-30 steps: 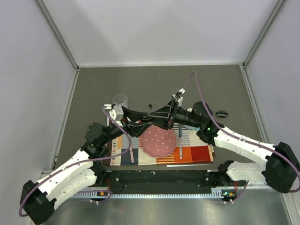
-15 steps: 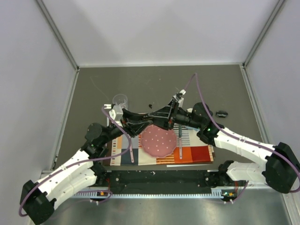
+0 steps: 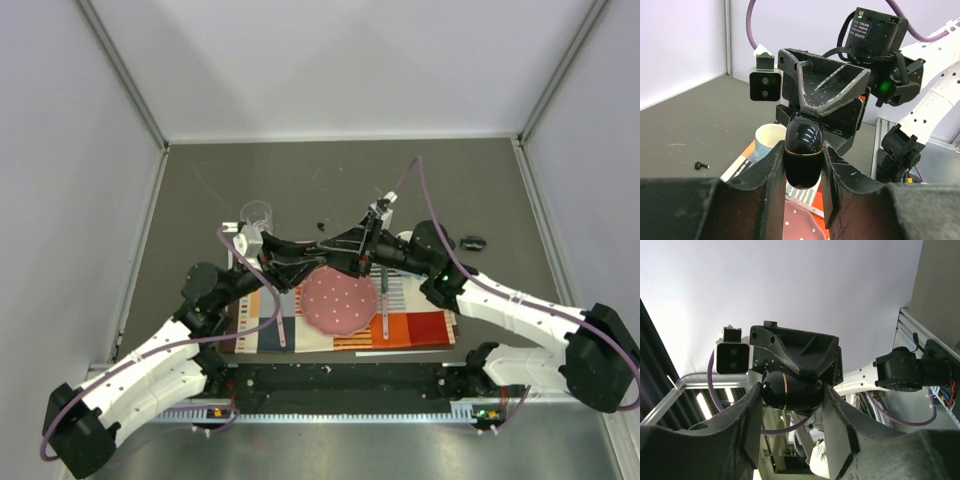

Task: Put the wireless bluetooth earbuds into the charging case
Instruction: Open the charging case.

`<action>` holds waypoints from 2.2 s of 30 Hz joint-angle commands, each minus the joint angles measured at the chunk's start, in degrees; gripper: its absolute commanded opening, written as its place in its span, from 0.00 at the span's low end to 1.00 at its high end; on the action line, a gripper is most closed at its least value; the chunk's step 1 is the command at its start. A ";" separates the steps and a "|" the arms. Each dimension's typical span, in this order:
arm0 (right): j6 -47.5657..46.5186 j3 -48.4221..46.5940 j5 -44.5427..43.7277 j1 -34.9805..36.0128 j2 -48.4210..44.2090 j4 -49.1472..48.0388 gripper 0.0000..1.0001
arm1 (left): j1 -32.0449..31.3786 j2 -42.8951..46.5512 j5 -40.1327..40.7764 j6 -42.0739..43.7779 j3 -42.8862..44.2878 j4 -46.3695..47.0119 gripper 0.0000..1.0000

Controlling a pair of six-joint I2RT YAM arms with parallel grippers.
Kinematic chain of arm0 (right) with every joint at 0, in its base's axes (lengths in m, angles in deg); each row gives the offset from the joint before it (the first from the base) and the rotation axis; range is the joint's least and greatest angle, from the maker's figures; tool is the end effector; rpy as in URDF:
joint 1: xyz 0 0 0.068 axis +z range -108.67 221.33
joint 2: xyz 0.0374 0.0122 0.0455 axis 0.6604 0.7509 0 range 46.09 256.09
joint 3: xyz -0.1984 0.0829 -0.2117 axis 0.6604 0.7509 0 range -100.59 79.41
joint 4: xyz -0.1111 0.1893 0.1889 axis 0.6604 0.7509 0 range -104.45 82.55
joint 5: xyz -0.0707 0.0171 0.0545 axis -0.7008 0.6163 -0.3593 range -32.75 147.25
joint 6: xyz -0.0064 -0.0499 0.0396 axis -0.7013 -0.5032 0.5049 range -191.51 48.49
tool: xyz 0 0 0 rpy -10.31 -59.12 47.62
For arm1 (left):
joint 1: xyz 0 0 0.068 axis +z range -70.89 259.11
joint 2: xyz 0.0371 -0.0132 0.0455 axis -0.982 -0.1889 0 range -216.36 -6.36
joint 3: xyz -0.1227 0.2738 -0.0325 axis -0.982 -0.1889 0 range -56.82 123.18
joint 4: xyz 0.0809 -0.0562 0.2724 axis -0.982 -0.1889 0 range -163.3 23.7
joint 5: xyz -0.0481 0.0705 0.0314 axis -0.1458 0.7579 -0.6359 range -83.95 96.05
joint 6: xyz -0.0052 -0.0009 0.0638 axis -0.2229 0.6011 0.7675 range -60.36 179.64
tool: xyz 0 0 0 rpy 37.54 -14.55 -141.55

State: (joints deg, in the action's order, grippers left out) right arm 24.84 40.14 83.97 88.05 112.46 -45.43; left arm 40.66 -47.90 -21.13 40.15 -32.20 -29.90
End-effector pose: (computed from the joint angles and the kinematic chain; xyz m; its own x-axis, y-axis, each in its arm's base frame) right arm 0.1841 0.2280 0.3189 -0.9571 0.2785 0.0801 0.0598 -0.0807 0.9949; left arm 0.1362 -0.1370 0.3252 -0.0508 -0.3387 -0.9395 0.9265 0.3352 -0.1709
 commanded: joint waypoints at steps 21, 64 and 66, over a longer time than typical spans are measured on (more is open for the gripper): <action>-47.48 -17.42 -3.34 2.15 -7.22 38.63 0.87 | -0.13 4.54 -1.82 5.43 -4.85 11.84 0.00; -46.96 -19.01 2.46 2.32 -6.25 36.78 0.86 | -0.13 4.10 -1.56 3.67 -3.88 11.41 0.00; -46.87 -18.48 3.07 2.32 -5.90 36.70 0.85 | -0.13 4.27 -1.56 3.93 -3.70 11.23 0.00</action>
State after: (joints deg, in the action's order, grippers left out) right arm -18.54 24.06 86.28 89.73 107.11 -12.14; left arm 40.63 -44.51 -24.56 44.54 -37.42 -21.27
